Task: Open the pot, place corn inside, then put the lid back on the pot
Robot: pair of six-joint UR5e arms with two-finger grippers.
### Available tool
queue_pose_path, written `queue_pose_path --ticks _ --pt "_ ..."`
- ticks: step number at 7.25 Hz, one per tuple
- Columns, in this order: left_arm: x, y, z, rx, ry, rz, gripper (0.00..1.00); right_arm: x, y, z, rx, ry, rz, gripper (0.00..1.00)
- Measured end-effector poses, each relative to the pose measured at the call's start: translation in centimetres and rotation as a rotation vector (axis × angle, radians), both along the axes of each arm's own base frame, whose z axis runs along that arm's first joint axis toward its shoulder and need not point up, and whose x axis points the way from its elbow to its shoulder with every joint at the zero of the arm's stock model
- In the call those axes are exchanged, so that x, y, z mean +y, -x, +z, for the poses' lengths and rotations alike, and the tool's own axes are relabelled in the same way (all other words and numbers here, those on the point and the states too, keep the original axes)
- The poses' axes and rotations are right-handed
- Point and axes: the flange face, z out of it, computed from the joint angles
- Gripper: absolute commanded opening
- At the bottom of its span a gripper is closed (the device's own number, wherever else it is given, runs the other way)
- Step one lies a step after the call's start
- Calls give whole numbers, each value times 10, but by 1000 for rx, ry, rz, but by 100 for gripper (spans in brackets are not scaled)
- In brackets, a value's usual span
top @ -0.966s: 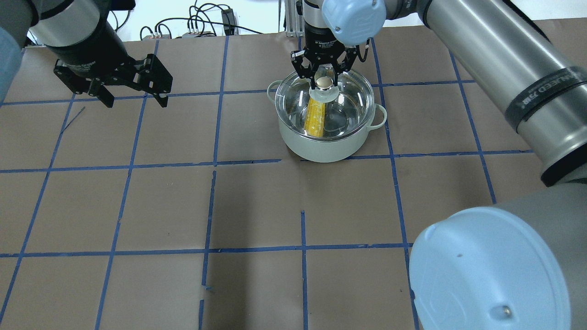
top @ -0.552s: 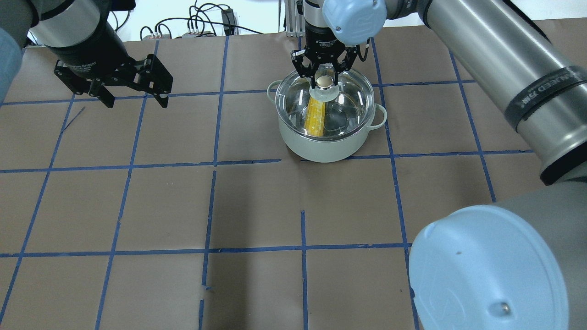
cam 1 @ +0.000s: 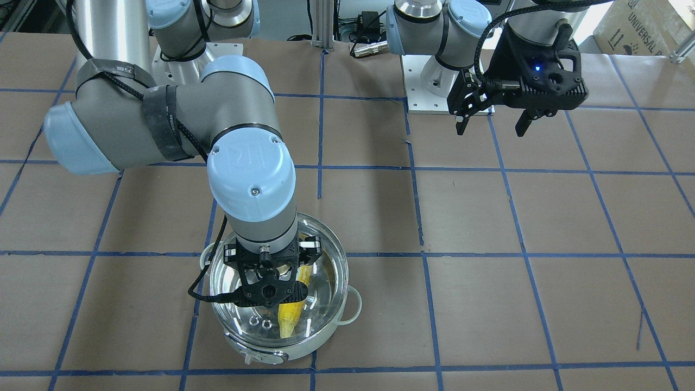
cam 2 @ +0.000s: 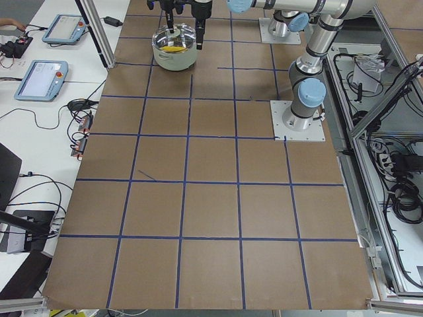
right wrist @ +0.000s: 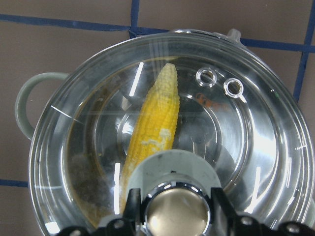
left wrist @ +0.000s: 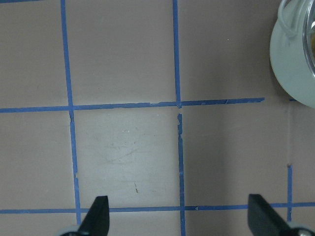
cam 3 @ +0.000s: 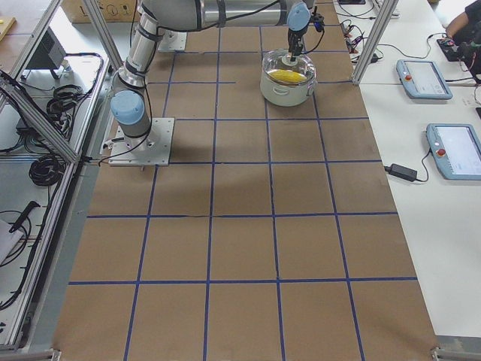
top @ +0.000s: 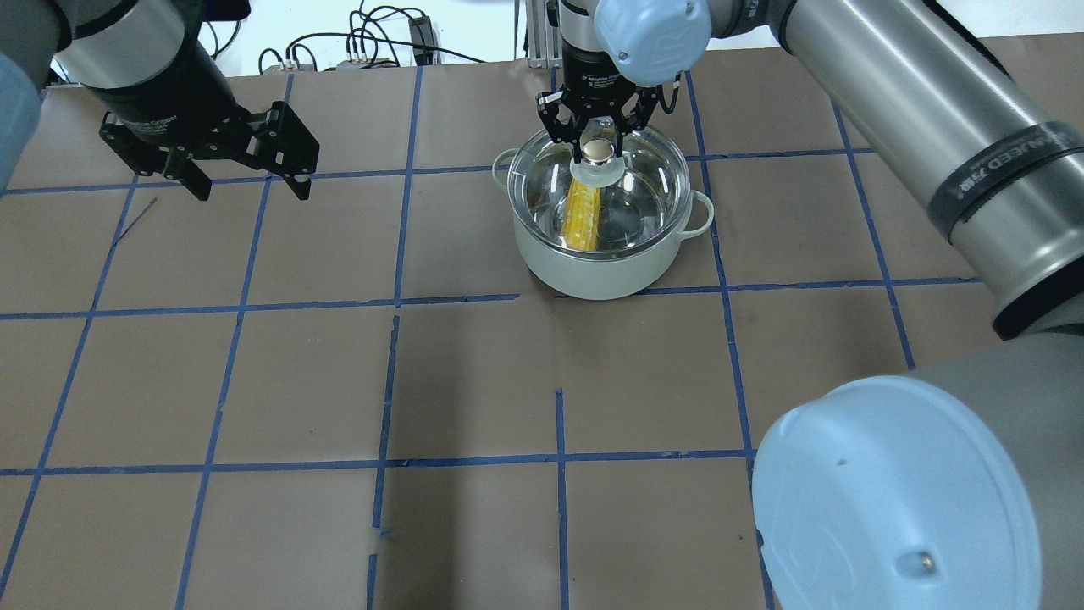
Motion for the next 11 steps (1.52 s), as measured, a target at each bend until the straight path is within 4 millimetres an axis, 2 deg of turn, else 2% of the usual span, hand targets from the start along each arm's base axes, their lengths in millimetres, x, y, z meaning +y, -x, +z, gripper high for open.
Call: queue_pose_path --ticks 2,4,7,9,10,11 --pt "0 0 0 0 0 0 100 -2 -1 -1 -2 6 -1 34" --pt "0 0 0 -1 0 0 100 -2 -1 0 -2 10 -3 67" --pt "0 0 0 -1 0 0 100 -4 0 2 1 32 -8 82" --pt "0 0 0 0 0 0 100 -4 -1 3 2 37 -9 83" --pt "0 0 0 -1 0 0 100 -4 1 7 1 44 -9 88" --pt "0 0 0 0 0 0 100 -2 6 20 -1 59 -12 100"
